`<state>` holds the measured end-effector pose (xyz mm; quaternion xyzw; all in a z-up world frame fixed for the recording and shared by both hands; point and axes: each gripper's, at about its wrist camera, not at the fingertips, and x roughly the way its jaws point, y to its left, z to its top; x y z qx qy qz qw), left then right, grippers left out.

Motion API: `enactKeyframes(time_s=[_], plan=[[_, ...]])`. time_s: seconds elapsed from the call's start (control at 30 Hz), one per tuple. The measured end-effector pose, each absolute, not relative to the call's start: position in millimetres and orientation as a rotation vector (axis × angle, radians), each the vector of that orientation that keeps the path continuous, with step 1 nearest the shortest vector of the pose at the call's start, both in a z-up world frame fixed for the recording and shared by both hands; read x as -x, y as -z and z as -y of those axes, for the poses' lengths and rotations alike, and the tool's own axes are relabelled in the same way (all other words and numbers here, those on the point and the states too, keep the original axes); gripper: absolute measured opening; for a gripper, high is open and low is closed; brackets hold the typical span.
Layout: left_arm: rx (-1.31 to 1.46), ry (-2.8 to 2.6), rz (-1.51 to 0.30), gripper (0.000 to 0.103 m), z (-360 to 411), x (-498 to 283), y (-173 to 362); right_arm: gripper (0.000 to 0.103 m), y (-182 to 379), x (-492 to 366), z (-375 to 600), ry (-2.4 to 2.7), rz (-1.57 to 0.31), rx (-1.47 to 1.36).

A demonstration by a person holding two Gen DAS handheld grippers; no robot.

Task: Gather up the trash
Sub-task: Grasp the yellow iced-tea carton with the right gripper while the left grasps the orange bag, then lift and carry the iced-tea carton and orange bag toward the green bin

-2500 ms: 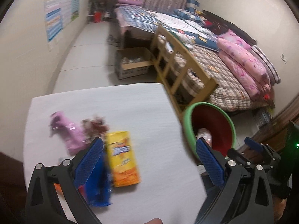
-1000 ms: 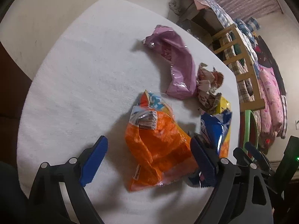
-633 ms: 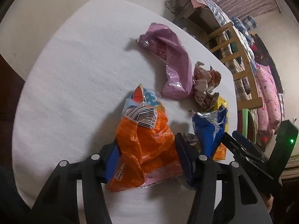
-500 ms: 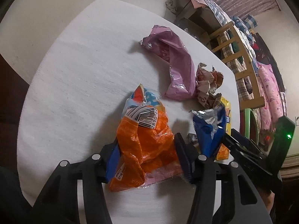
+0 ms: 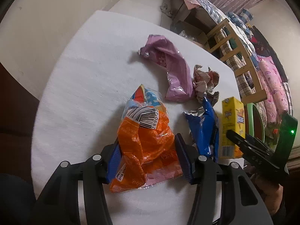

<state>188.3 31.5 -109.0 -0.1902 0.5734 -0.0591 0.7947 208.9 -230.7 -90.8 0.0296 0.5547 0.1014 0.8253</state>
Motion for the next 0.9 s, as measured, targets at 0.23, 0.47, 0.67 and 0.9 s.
enactKeyframes(time_s=[0.23, 0.47, 0.67, 0.9], plan=[[0.379, 0.129, -1.170, 0.051, -33.6, -172.3, 75.1, 0.062, 56.4, -183.9, 244.8, -0.213, -1.109, -0.063], [0.327, 0.156, -1.109, 0.051, -19.8, -158.9, 38.8, 0.062, 28.8, -164.2, 258.8, -0.207, -1.054, -0.076], [0.290, 0.188, -1.078, 0.051, 2.6, -153.3, 15.7, 0.062, 8.6, -149.2, 276.0, -0.191, -1.015, -0.094], [0.238, 0.238, -1.054, 0.051, 35.5, -153.0, -8.0, 0.062, -8.4, -141.7, 296.8, -0.169, -0.979, -0.115]])
